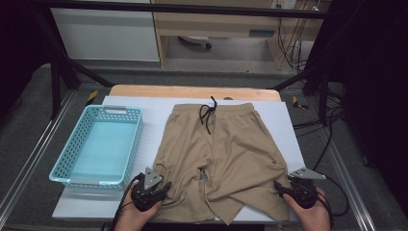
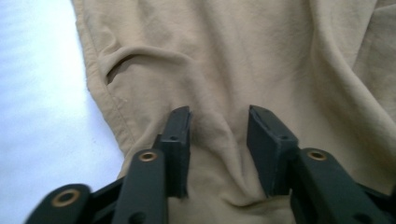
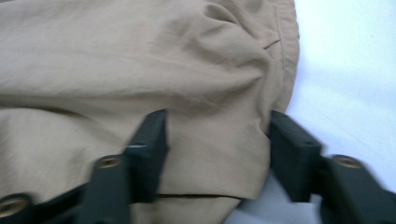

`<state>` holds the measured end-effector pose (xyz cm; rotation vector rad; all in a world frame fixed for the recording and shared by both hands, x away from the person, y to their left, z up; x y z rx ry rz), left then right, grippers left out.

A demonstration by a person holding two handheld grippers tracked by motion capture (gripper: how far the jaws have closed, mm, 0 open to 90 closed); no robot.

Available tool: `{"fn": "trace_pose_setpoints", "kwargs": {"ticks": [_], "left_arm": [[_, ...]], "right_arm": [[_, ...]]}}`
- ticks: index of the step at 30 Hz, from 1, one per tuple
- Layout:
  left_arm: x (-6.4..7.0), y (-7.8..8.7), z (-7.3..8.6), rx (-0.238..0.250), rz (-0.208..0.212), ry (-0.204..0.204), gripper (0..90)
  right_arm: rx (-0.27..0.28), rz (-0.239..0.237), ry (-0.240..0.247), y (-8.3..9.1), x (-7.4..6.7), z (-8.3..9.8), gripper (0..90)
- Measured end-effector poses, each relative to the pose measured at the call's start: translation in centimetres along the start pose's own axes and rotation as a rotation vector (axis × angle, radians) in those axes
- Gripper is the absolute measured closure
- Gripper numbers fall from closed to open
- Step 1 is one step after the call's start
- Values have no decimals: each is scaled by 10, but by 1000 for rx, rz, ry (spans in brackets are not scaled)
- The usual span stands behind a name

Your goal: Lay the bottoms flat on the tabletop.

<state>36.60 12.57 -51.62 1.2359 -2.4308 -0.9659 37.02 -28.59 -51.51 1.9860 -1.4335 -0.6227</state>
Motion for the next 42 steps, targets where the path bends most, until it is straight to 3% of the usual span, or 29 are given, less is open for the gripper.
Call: {"fn": "trace_pose_setpoints", "kwargs": {"ticks": [4, 6, 11, 15, 18, 20, 26, 31, 34, 38, 42], "left_arm": [[-2, 0, 0, 0, 1, 9, 681], [-4, 0, 0, -4, 1, 11, 764], [-5, -1, -1, -8, 19, 2, 896], [-4, 2, 0, -20, 20, -8, 900], [-3, 8, 4, -33, 47, 13, 900], [0, 13, 7, -40, 71, 27, 900], [9, 25, 12, -62, 109, 4, 900], [12, 34, 17, -58, 128, 15, 900], [11, 34, 11, -29, 113, 20, 897], [15, 34, -1, 19, 81, 18, 728], [23, 38, -13, 56, 88, 17, 664]], "right_arm": [[16, -7, 15, 1, -2, 0, 750], [15, -14, 26, 1, -3, -1, 843], [15, -19, 42, 1, -3, -1, 889], [19, -31, 56, 1, -3, -1, 896], [11, -57, 66, 5, -6, 2, 899], [12, -71, 83, 8, -7, 5, 899], [-2, -108, 104, 20, -6, 17, 900], [-15, -126, 116, 30, -5, 26, 897], [8, -136, 107, 33, -9, 22, 799], [61, -146, 119, 38, -27, 2, 633], [92, -179, 183, 36, -61, -21, 539]]}}
Point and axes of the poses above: each handheld gripper's, and its own axes: y roughly backward along the jaws, z roughly out of its underside, x roughly to its right, the point moved 9 cm from there along -y, roughly forward along the jaws, and after that the axes turned 3 degrees about -y, right-handed, at the moved point
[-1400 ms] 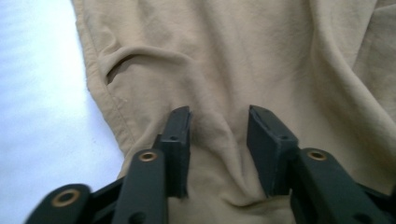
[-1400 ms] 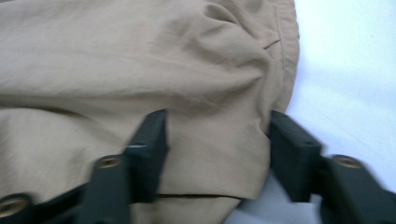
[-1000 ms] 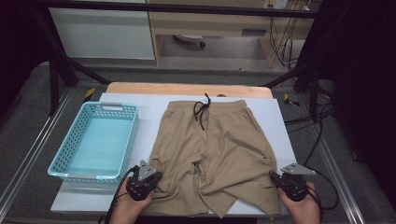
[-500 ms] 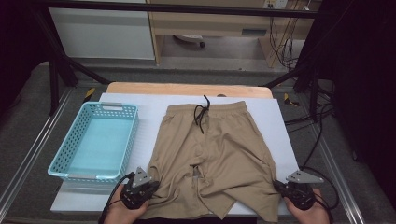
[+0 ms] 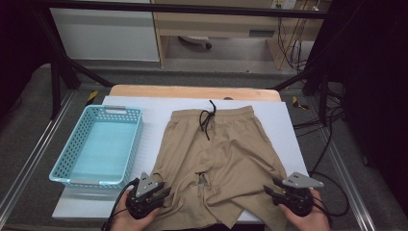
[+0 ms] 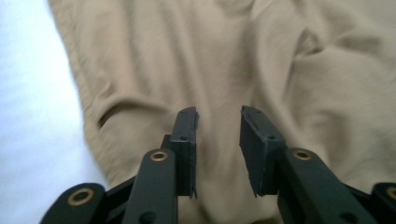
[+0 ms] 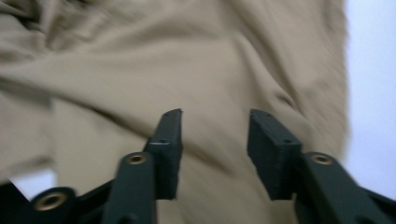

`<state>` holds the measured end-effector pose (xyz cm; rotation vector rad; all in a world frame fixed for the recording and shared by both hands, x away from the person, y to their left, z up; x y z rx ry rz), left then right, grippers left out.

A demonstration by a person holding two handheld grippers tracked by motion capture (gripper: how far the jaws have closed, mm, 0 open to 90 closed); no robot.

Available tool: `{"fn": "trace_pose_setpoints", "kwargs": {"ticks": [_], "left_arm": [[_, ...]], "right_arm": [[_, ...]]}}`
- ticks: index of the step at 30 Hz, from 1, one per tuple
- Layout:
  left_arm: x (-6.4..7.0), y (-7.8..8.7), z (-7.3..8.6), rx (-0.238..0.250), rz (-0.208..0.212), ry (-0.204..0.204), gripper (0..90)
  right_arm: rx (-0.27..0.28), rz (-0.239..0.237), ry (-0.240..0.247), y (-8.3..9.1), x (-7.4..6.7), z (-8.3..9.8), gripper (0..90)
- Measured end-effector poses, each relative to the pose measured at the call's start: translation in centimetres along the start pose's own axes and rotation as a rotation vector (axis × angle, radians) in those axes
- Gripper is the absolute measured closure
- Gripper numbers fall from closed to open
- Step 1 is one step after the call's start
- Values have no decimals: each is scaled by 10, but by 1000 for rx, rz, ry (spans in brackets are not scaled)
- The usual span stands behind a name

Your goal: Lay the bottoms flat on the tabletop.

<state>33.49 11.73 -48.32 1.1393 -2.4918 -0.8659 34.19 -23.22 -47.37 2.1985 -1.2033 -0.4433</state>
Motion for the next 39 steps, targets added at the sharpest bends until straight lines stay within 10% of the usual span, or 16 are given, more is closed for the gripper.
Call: {"fn": "trace_pose_setpoints", "kwargs": {"ticks": [9, 15, 39], "left_arm": [[36, 0, -24, 45, 72, -57, 586], [54, -27, -20, -8, 116, -71, 442], [68, -42, 0, -45, 131, -91, 412]], "right_arm": [[-50, -184, 131, -41, -83, -28, 488], [-112, -209, 165, -68, -113, -27, 366], [-167, -198, 165, -87, -126, -14, 236]]}}
Point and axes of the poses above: each handheld gripper's, and its own axes: y roughly backward along the jaws, z roughly out of its underside, x roughly to its right, the point moved 9 cm from there along -y, roughly forward along the jaws, and after that the axes turned 3 degrees about -y, right-handed, at the moved point
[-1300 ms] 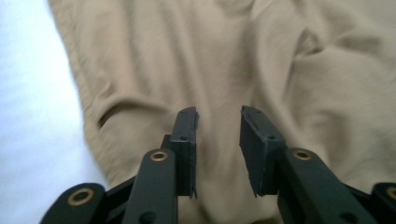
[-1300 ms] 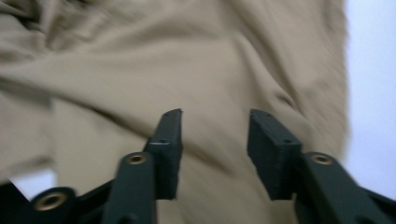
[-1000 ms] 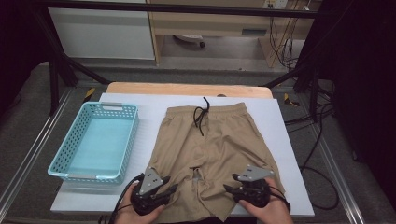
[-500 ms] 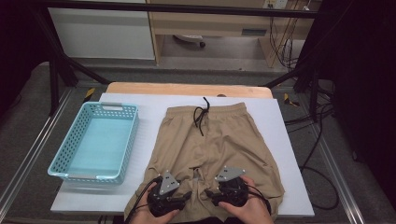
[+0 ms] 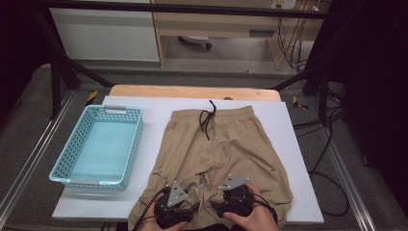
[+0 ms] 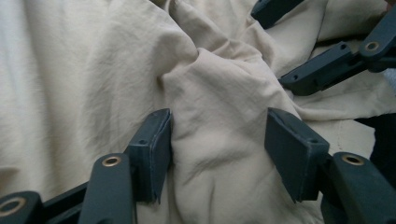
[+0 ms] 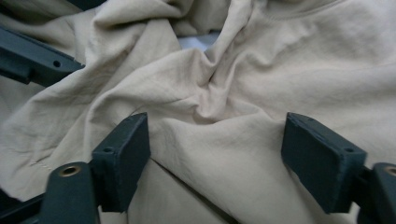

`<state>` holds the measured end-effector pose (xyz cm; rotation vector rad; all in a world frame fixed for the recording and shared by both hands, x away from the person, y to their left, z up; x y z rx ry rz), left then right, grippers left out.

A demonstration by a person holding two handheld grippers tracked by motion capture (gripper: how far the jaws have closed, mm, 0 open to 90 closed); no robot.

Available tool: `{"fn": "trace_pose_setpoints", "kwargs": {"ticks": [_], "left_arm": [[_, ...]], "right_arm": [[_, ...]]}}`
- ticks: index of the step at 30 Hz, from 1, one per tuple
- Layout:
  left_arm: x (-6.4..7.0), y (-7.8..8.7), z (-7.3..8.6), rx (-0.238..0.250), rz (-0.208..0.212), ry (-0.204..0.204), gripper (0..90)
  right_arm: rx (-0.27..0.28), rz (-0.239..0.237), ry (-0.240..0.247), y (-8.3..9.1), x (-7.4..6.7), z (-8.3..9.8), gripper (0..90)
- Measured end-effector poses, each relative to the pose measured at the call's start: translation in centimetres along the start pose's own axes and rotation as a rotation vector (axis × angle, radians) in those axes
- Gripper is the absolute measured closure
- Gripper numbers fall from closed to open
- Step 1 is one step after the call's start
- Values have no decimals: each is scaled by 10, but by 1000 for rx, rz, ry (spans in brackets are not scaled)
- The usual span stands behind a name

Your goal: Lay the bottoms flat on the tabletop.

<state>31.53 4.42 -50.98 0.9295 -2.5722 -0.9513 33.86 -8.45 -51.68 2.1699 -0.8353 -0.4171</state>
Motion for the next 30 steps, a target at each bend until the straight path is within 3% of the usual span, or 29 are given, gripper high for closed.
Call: {"fn": "trace_pose_setpoints", "kwargs": {"ticks": [2, 4, 7, 11, 14, 17, 19, 25, 27, 30], "left_arm": [[0, -3, 1, -8, 5, 7, 407], [0, -7, 2, -13, 5, 7, 405], [-1, -9, 1, -2, -10, -16, 433], [-5, -9, 1, 6, -35, -24, 582], [-7, -8, 2, 17, -12, 3, 751], [-9, -7, 3, 22, 14, 35, 868], [-9, -5, 4, 16, 31, 50, 892], [11, 4, 11, -20, 130, 87, 895], [20, 7, 14, -31, 181, 117, 895], [28, 9, 15, -39, 205, 109, 895]], "right_arm": [[-3, 6, 3, -2, 1, -1, 244], [7, 0, -7, -4, 3, -4, 316], [28, -7, -7, -3, 6, -7, 551], [29, -32, 12, -1, 3, -7, 763], [29, -46, 34, -1, -1, -7, 861], [27, -52, 39, 1, -2, -7, 889], [26, -64, 37, 4, -5, -6, 895], [-3, -94, 70, 14, -19, 4, 899], [-14, -101, 80, 18, -24, 8, 899], [-20, -105, 88, 23, -28, 14, 899]]}}
Point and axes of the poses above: each handheld gripper's, and its own axes: y roughly backward along the jaws, z roughly out of its underside, x roughly to its right, the point moved 9 cm from there along -y, roughly forward along the jaws, and after that the axes turned 3 degrees about -y, right-handed, at the moved point
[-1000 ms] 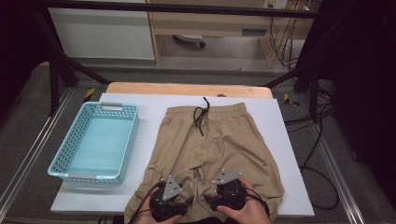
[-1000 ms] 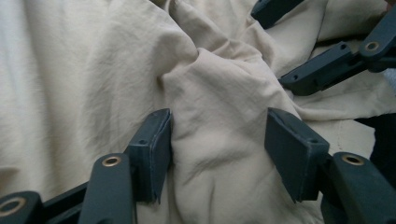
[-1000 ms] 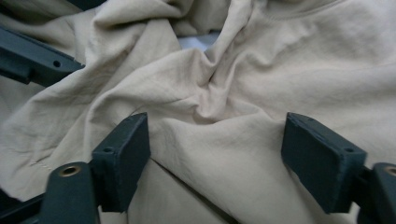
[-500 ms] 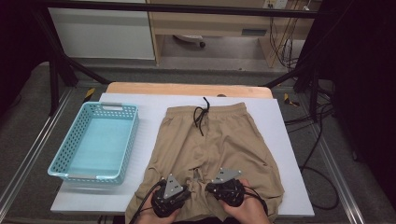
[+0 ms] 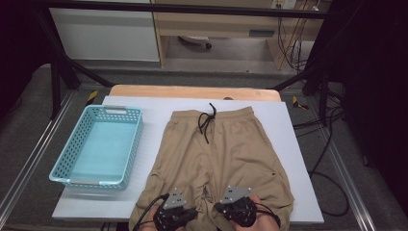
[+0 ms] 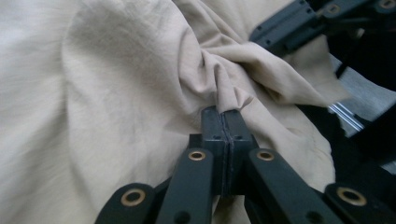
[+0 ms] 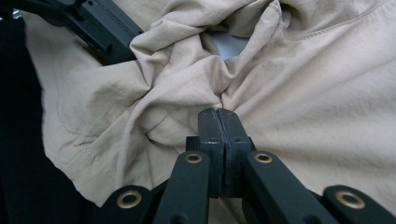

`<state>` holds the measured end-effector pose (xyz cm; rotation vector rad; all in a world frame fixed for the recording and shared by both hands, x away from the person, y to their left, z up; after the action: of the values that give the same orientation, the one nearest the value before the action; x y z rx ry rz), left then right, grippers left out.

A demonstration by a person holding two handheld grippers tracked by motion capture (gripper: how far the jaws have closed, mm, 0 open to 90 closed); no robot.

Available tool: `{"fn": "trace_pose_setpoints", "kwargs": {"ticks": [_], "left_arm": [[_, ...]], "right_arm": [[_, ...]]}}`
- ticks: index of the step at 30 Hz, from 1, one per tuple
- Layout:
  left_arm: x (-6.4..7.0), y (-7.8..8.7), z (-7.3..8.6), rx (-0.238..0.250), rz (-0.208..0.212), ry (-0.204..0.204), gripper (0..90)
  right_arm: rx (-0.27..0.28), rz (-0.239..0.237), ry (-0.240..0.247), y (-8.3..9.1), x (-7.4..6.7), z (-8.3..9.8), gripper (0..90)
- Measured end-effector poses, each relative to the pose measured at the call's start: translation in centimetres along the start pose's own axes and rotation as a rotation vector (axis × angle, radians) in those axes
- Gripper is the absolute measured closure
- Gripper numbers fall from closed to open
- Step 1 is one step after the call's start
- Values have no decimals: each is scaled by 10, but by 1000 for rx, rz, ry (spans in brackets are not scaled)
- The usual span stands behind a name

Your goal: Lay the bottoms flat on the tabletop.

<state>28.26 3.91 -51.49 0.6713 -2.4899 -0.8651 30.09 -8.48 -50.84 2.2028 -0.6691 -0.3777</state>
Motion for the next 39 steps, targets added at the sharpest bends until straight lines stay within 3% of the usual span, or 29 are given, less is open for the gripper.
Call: {"fn": "trace_pose_setpoints", "kwargs": {"ticks": [2, 4, 7, 10, 12, 16, 24, 29, 34, 39], "left_arm": [[4, -1, 0, 2, 6, -7, 893], [4, -1, -1, 9, 6, -1, 871], [3, 3, -6, 28, -28, -9, 699], [-1, 10, -11, 52, -64, -21, 564], [-4, 17, -15, 74, -72, -15, 536], [-18, 30, -23, 111, -118, -13, 515], [-70, 48, -34, 147, -307, -13, 490], [-95, 48, -41, 155, -366, 9, 429], [-111, 39, -39, 98, -406, 4, 353], [-121, 25, -24, 26, -432, -13, 373]], "right_arm": [[6, -1, -12, 2, 1, 1, 871], [13, -3, -27, 2, 1, 0, 767], [32, 10, -30, 3, 3, -6, 569], [54, 19, -51, 4, 8, -12, 482], [64, 31, -70, 4, 13, -16, 456], [89, 50, -98, 2, 25, -28, 448], [91, 111, -171, -8, 61, -36, 465], [100, 137, -195, -11, 73, -38, 461], [115, 171, -200, -5, 79, -31, 451], [122, 188, -226, 1, 88, -22, 436]]}}
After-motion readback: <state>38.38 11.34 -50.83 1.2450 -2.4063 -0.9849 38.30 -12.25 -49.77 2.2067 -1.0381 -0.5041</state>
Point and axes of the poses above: each handheld gripper's, and its own axes: y roughly backward along the jaws, z roughly out of its underside, x roughly to its right, the point moved 9 cm from there along -y, roughly forward along the jaws, and after that the axes turned 3 degrees about -y, right-handed, at the moved point
